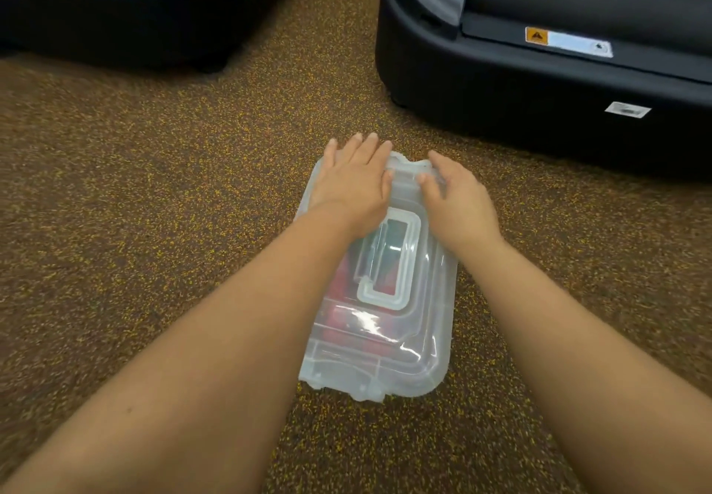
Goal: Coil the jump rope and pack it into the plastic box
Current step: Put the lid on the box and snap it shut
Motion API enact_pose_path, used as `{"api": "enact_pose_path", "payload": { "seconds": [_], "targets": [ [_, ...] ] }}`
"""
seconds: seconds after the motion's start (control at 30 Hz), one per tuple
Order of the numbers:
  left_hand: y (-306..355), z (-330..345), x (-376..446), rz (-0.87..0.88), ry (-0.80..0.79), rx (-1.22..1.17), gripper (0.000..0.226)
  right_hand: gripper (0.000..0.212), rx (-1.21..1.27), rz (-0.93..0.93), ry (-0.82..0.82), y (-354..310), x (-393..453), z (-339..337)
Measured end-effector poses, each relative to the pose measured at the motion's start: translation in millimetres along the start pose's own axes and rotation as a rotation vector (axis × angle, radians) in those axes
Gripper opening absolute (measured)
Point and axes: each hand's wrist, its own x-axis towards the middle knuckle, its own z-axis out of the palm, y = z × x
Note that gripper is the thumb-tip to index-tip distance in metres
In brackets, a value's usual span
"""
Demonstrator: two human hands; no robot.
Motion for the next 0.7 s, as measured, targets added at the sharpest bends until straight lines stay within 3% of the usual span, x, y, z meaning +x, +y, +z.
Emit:
{"api": "enact_pose_path", "payload": {
  "seconds": [0.13, 0.27, 0.43, 0.57, 0.7],
  "targets": [
    [1, -7, -85, -0.085, 0.048, -0.092, 0.053, 0.059, 0.089, -0.009, -0.005, 0, -63, -3],
    [-7, 3, -190, 0.065, 0.11, -0.192, 0.055, 0.059, 0.479, 0.179, 0.039, -1, -157, 15],
    [-15, 31, -239, 0.178, 0.073, -0.071, 0.099, 0.038, 1.024, 0.501, 0.042, -21, -236, 44],
    [-19, 35, -236, 0.176, 0.049, 0.014, 0.117, 0.047, 1.098, 0.711, -0.011, -30, -254, 54],
    [-20, 37, -234, 0.164, 0.099, -0.002, 0.104, 0.061, 1.061, 0.712, 0.025, -34, -255, 43]
  ]
}}
